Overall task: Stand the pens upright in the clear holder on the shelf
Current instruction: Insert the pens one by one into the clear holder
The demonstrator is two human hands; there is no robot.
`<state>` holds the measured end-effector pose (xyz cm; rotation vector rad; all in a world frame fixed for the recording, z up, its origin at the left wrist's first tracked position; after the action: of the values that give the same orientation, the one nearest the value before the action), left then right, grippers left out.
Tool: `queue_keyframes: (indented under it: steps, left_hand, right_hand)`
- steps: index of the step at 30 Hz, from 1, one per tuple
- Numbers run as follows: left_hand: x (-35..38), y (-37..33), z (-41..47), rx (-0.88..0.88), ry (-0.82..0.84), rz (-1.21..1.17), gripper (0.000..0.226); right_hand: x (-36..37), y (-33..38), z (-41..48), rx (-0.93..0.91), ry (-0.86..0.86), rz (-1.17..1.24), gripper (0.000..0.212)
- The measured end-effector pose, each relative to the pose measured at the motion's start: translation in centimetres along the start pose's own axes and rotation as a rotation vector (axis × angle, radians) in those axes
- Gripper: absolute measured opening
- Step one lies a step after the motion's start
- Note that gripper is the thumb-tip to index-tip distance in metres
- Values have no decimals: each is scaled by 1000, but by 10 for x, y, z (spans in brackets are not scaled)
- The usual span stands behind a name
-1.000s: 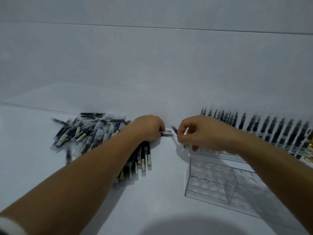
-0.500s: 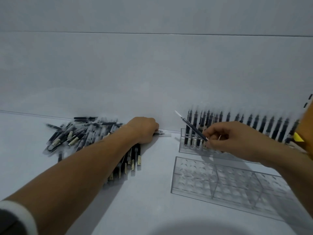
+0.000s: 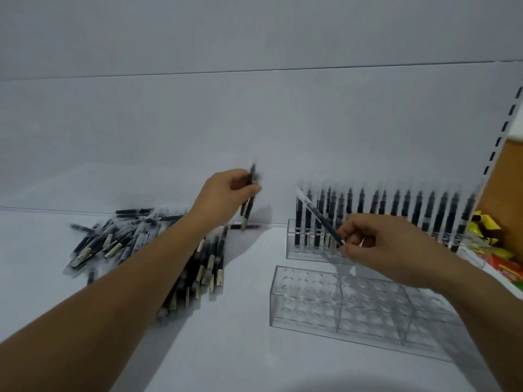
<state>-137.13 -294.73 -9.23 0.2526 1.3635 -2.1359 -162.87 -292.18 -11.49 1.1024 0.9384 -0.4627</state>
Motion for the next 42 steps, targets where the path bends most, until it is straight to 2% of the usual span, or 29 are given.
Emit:
queue_keyframes:
  steps: [2, 7, 15, 19, 23, 27, 31, 34, 42]
  left_hand:
    - [6, -2, -7, -69, -9, -280, 12]
    - [30, 5, -28, -141, -47, -452, 13]
    - [46, 26, -38, -154, 10, -355, 17]
    - [48, 32, -42, -151, 30, -304, 15]
    - [46, 29, -43, -121, 8, -302, 14]
    - [47, 20, -45, -89, 11, -353, 13]
    - [53, 13, -50, -55, 62, -343, 11]
    - [53, 9, -52, -47, 70, -359, 11]
    - [57, 3, -57, -51, 98, -456, 14]
  right_hand:
    - [-2, 1, -2, -4, -13, -19, 11]
    - [-3, 0, -5, 2, -33, -13, 12]
    - [-2, -5, -4, 24, -43, -10, 26]
    - [-4, -7, -3, 22, -75, -19, 23]
    - [-7, -9, -2, 28, -129, 48, 6]
    - [-18, -8, 0, 28, -220, 71, 5]
    - [-40, -6, 4, 52, -313, 175, 16]
    - [-51, -5, 9, 55, -349, 220, 13]
    - [-47, -13, 29, 80, -306, 55, 12]
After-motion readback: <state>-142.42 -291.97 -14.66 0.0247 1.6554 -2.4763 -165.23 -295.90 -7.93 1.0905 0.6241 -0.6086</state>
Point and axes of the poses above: each hand's wrist, its own z-axis towards the middle knuckle, its own x-axis out of the palm, y = z × x, the point moved 8 cm from there along z, towards the middle knuckle, and after that the axes turned 2 degrees about x, right-handed, at the moved point
